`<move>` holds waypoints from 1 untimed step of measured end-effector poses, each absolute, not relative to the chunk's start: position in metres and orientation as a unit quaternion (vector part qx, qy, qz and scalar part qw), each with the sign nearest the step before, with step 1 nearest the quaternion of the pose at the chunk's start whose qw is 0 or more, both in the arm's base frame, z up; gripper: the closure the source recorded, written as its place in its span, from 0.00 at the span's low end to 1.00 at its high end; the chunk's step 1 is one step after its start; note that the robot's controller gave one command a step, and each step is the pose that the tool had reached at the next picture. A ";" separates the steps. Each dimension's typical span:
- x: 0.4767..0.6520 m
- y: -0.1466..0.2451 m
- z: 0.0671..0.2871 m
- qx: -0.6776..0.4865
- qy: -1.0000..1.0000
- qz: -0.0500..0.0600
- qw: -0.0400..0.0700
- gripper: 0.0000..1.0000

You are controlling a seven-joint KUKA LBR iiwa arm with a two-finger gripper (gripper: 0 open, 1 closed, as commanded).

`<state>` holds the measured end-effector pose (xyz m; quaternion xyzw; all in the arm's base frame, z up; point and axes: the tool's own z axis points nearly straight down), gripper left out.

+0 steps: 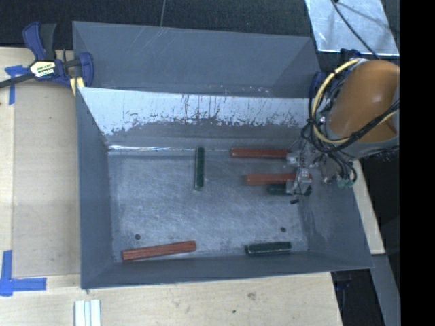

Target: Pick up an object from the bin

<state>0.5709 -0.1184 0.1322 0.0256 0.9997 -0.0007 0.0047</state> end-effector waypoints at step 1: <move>0.570 -0.118 0.133 0.026 1.000 0.000 0.002 1.00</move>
Offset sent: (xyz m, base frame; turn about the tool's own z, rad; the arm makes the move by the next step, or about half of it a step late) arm 0.0000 0.0000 0.0016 0.0000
